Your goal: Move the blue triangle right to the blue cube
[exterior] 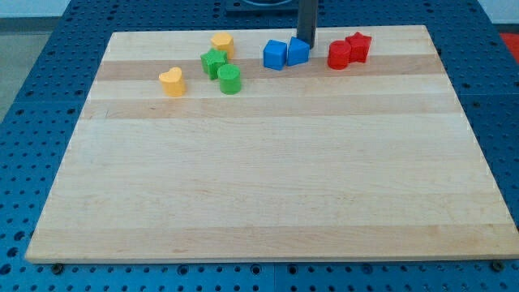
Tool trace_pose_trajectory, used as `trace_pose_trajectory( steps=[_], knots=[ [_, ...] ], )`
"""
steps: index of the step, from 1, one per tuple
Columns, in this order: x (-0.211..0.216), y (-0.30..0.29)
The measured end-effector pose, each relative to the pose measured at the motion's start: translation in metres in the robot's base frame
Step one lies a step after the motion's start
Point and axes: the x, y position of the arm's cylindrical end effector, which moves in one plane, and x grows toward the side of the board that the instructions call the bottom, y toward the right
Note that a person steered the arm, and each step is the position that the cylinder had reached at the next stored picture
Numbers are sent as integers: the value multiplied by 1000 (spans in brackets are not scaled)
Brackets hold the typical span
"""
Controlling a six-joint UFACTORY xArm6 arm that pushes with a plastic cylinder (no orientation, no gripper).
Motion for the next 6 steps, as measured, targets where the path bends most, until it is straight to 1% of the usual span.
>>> trace_pose_trajectory(
  steps=[1,4,5,6],
  knots=[
    [7,0],
    [4,3],
    [-18,34],
    [-21,86]
  ],
)
